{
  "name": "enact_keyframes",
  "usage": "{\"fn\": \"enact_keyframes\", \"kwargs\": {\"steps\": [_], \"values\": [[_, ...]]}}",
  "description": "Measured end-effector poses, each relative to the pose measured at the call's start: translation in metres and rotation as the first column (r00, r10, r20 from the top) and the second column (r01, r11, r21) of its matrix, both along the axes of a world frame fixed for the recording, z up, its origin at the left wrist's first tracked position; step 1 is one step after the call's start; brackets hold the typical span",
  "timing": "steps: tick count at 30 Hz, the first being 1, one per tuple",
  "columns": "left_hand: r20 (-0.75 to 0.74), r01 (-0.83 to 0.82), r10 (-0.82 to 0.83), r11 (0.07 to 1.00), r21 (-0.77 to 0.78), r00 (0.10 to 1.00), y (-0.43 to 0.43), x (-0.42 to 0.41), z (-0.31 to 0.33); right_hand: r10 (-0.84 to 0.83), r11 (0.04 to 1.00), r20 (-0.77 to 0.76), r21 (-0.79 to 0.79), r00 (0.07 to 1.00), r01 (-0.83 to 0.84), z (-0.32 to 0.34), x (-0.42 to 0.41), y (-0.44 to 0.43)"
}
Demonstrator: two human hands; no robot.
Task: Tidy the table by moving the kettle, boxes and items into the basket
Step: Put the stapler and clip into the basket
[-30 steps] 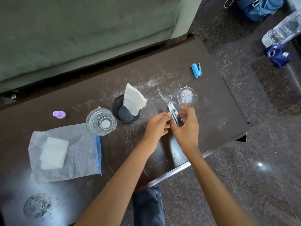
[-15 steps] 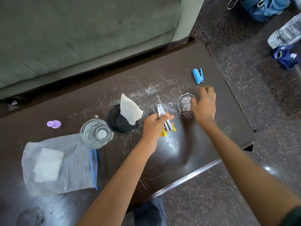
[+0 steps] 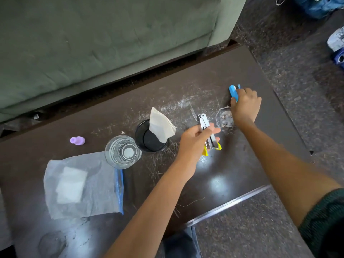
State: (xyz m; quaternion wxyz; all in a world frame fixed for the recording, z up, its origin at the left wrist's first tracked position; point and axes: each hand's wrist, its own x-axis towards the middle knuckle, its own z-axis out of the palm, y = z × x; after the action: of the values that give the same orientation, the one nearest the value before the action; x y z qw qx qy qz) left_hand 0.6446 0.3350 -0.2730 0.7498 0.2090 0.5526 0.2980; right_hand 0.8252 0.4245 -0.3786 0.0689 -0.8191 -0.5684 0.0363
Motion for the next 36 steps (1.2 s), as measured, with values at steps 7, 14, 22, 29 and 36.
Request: {"fn": "enact_keyframes", "kwargs": {"steps": [7, 14, 22, 29, 36], "values": [[0.129, -0.065, 0.057, 0.996, 0.061, 0.990, -0.006, -0.016, 0.059, -0.092, 0.929, -0.535, 0.258, 0.840, 0.267, 0.058, -0.052, -0.037], [0.140, -0.313, 0.286, 0.921, 0.233, 0.948, -0.016, -0.121, 0.127, 0.267, 0.912, -0.713, 0.405, 0.648, 0.070, 0.161, -0.148, -0.056], [-0.060, -0.519, 0.564, 0.792, 0.323, 0.824, -0.057, -0.286, 0.127, 0.557, 0.830, -0.675, 0.426, 0.484, -0.360, 0.190, -0.293, -0.075], [-0.181, -0.638, 0.709, 0.697, 0.326, 0.682, -0.124, -0.389, 0.117, 0.228, 0.852, -0.968, 0.146, 0.105, -0.502, 0.194, -0.439, -0.123], [-0.205, -0.767, 0.838, 0.545, 0.337, 0.506, -0.187, -0.482, 0.114, -0.334, 0.737, -0.942, -0.232, -0.043, -0.634, 0.193, -0.565, -0.157]]}}
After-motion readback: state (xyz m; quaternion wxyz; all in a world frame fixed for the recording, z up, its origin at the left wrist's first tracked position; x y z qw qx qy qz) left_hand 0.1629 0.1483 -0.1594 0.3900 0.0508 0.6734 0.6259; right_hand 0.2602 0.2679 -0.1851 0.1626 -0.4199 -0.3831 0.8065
